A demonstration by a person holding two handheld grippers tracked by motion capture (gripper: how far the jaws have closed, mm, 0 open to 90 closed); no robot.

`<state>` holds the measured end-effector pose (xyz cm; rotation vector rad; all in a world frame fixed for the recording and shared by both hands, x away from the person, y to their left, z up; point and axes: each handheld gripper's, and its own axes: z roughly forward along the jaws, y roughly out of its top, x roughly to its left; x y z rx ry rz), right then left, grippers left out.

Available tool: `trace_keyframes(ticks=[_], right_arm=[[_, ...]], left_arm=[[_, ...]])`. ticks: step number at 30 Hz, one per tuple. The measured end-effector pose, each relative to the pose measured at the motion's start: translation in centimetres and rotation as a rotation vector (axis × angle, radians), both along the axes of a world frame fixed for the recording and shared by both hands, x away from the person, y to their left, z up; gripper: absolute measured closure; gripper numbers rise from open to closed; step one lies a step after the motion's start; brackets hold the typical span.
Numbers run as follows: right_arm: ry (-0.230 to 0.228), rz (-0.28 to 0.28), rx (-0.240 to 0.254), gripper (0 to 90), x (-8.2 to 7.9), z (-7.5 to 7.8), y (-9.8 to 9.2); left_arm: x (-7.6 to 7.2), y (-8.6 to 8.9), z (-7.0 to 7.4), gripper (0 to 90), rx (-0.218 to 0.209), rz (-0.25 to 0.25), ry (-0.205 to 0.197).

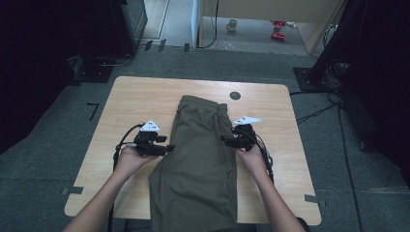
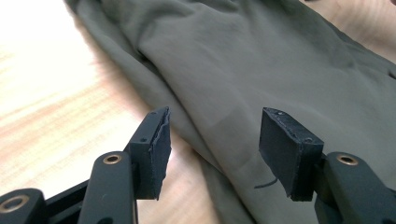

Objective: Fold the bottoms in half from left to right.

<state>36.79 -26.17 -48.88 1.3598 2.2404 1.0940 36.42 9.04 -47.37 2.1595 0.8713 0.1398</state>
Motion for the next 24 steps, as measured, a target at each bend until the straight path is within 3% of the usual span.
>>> trace_keyframes(ticks=[2,5,7,15,24], right_arm=[[0.006,0.000,-0.017,38.3,0.4,0.1,-0.1],[-0.032,-0.009,-0.009,39.0,0.7,0.3,-0.2],[-0.004,-0.009,-0.016,37.4,1.2,0.4,-0.2],[-0.008,-0.008,-0.024,35.9,2.8,1.0,0.4],[-0.021,0.003,-0.014,35.4,4.5,1.6,1.3]], left_arm=[[0.3,0.0,0.0,44.1,-0.004,0.008,0.002],[1.3,-0.2,0.0,44.1,-0.002,0.008,0.001],[2.3,-0.8,0.0,44.2,0.001,0.002,0.009],[4.4,-2.3,0.5,44.7,0.027,-0.027,-0.007],[6.9,-2.7,0.9,45.2,0.033,0.000,-0.009]])
